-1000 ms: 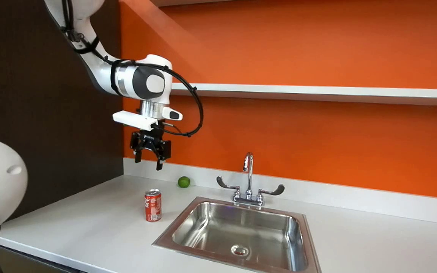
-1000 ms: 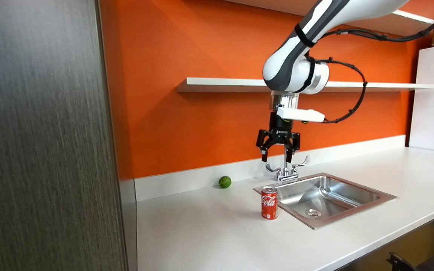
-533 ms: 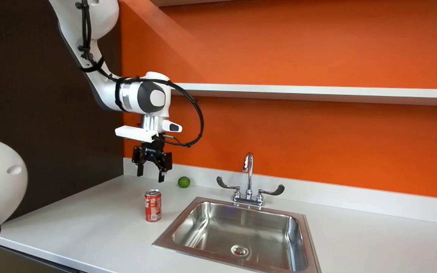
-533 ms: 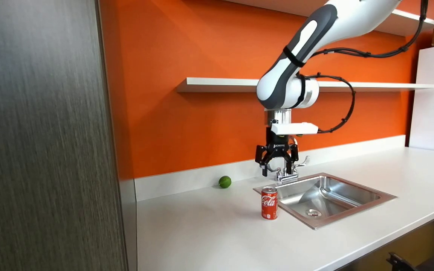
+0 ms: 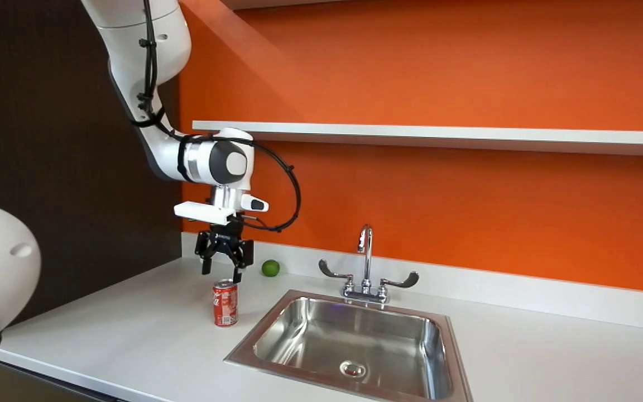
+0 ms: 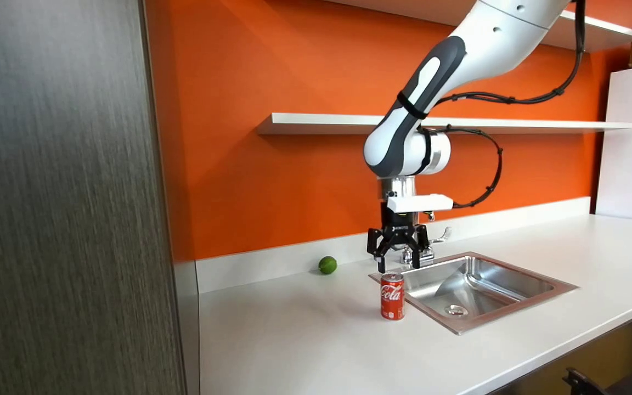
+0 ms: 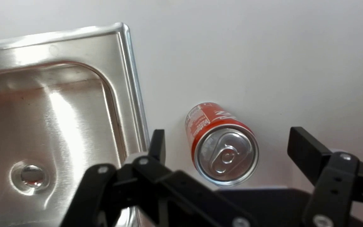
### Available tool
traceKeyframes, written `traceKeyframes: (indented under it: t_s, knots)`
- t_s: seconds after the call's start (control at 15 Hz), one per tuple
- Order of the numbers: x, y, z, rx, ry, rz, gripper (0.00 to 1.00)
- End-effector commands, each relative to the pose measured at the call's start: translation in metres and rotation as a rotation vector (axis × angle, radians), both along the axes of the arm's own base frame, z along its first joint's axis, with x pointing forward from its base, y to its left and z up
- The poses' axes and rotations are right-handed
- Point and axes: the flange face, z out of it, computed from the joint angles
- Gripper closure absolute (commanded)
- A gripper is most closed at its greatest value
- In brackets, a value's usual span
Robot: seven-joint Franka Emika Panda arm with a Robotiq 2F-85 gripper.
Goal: Put the red can in the sink.
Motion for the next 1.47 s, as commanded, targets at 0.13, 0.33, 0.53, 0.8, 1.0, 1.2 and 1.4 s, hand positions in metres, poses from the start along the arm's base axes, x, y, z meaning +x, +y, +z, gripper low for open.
traceKeyframes:
  t_s: [0.13,0.33,0.53,0.8,1.0,1.2,1.4]
  knots:
    - [0.022,0.005,-0.020,0.011,0.030,0.033,0.00]
    - [0.028,0.004,-0.029,0.021,0.038,0.030,0.00]
    - [0.033,0.004,-0.037,0.020,0.047,0.023,0.00]
    - [0.036,0.005,-0.045,0.021,0.052,0.025,0.00]
    - [0.038,0.006,-0.049,0.022,0.057,0.022,0.00]
    - [0.037,0.005,-0.051,0.022,0.062,0.018,0.00]
    - [0.037,0.004,-0.052,0.024,0.063,0.016,0.00]
